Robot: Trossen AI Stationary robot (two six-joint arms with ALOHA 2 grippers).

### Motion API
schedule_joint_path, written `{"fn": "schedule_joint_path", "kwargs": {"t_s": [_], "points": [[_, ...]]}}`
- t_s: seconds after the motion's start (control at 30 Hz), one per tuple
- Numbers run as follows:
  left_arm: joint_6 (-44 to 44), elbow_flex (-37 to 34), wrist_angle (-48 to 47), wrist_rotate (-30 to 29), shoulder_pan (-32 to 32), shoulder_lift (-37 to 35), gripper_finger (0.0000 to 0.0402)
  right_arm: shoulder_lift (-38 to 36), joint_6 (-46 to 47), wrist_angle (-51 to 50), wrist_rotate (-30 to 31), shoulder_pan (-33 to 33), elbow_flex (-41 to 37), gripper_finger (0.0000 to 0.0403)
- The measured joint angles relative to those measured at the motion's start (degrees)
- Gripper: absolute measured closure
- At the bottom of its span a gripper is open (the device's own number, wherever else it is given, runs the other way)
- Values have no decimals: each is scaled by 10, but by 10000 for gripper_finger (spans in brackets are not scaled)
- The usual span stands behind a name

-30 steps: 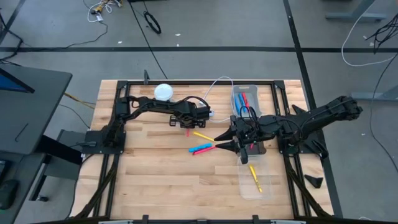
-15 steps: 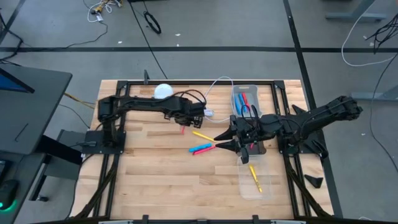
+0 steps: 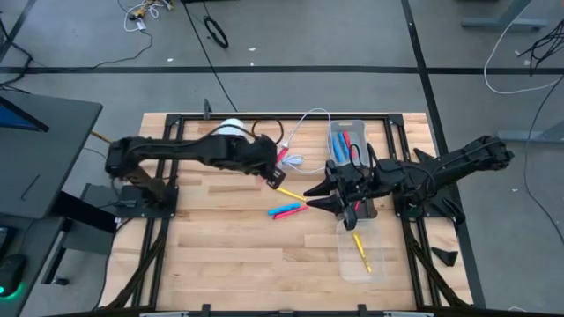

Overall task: Pick & Place Markers
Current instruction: Put the top pink pen into the transparent bin

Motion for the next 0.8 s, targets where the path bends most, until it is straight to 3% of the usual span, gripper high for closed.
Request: {"fn": "schedule_joint_path", "kwargs": {"t_s": [0.37, 0.8], "points": [[126, 0, 109, -12, -55, -90, 375, 0, 0, 9, 0, 0, 0, 282], [234, -1, 275, -11, -110, -141, 375, 0, 0, 4, 1, 0, 0, 282]]}}
